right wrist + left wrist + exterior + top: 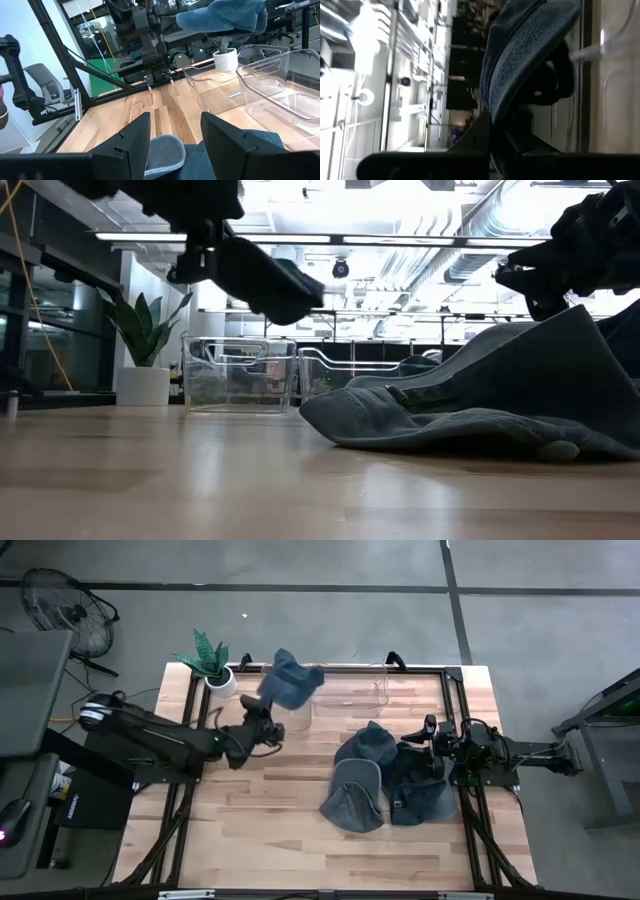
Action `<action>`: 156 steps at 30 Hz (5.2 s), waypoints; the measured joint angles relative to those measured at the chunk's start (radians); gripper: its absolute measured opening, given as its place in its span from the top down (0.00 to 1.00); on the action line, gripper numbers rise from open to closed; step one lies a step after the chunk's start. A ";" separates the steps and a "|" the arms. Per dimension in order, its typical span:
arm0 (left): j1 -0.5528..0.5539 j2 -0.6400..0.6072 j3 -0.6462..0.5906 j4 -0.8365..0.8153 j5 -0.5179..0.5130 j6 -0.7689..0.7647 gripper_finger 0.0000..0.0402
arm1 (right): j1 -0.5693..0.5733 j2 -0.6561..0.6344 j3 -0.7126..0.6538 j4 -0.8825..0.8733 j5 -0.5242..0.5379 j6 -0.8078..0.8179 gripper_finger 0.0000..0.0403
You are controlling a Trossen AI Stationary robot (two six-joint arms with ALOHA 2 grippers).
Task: Pick & Place hat
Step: Put the left blue cap into the left transparent bin
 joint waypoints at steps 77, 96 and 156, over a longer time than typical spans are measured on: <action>0.254 0.304 0.383 -1.245 0.392 -1.493 0.98 | 0.000 0.001 0.000 0.002 0.000 0.000 0.58; 0.252 0.269 0.383 -1.243 0.295 -1.755 0.99 | 0.000 0.001 0.000 0.002 0.000 0.000 0.58; 0.253 0.393 0.382 -1.329 0.466 -1.376 0.71 | 0.000 0.001 0.000 0.002 0.000 0.000 0.58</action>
